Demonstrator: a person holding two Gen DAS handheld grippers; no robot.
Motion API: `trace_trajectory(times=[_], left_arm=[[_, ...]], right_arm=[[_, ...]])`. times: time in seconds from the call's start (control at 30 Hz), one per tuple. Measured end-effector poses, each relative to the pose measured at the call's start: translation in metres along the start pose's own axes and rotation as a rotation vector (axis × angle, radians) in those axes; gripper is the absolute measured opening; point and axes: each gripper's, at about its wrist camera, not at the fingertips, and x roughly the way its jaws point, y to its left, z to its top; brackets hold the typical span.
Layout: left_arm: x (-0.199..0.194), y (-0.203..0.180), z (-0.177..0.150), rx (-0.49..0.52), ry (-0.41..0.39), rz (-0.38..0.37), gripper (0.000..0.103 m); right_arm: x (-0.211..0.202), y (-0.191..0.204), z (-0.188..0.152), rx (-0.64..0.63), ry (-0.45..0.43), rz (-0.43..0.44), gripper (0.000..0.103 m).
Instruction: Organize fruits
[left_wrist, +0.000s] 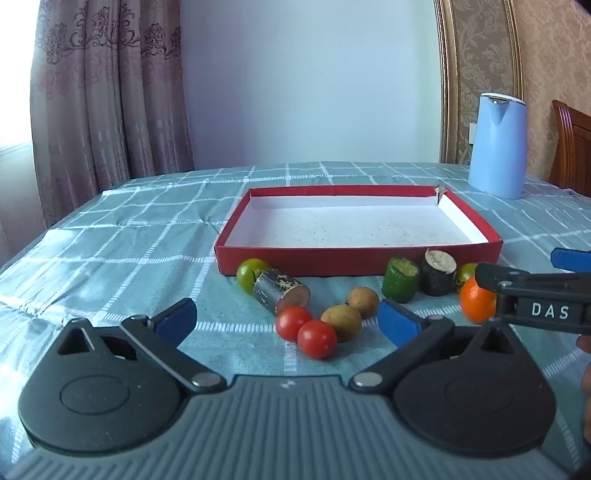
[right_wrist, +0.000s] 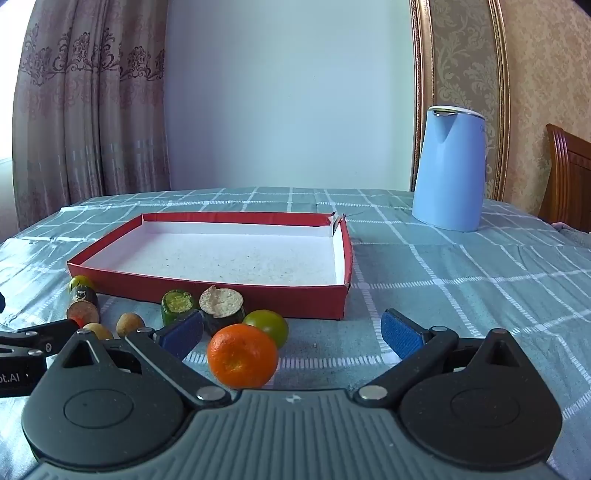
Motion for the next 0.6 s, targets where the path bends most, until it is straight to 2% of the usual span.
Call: trace_trajectory(times=[0.17, 0.6], left_arm=[[0.004, 0.002, 0.001, -0.015, 0.016, 0.008, 0.103], [0.015, 0.02, -0.011, -0.154, 0.103, -0.064, 0.103]], right_arm=[[0.003, -0.002, 0.0, -0.004, 0.016, 0.001, 0.103], [0.01, -0.013, -0.005, 0.031, 0.036, 0.011, 0.103]])
